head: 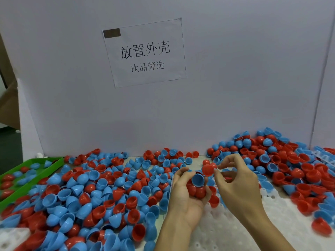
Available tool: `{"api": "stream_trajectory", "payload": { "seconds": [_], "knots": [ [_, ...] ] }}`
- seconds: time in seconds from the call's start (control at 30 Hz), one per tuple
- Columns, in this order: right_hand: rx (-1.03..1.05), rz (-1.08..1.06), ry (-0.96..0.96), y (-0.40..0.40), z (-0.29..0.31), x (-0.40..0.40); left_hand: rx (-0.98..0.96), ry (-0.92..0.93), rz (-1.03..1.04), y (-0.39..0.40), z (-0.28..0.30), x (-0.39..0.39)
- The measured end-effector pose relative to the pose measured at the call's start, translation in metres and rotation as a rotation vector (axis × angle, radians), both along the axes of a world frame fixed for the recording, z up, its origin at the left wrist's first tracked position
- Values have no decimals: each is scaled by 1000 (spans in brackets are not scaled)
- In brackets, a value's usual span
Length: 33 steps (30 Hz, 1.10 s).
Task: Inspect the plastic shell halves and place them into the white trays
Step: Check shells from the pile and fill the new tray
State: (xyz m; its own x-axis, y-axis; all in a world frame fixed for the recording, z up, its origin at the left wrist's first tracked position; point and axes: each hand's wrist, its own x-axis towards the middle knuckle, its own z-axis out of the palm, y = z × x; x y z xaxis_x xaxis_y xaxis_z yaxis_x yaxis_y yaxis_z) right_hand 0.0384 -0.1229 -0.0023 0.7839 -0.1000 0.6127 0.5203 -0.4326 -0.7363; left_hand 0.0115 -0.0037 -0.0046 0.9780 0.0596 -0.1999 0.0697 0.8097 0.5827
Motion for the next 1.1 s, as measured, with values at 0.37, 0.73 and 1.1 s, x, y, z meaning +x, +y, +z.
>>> {"api": "stream_trajectory", "payload": {
  "seconds": [0.37,0.73,1.1],
  "knots": [
    [-65,213,275,-15,1,6,159,-65,-116,4,-2,-1],
    [178,138,312,-15,0,9,23,-26,-181,-1,1,-5],
    [26,59,220,-1,-10,11,47,80,-87,-10,-2,0]
  ]
}}
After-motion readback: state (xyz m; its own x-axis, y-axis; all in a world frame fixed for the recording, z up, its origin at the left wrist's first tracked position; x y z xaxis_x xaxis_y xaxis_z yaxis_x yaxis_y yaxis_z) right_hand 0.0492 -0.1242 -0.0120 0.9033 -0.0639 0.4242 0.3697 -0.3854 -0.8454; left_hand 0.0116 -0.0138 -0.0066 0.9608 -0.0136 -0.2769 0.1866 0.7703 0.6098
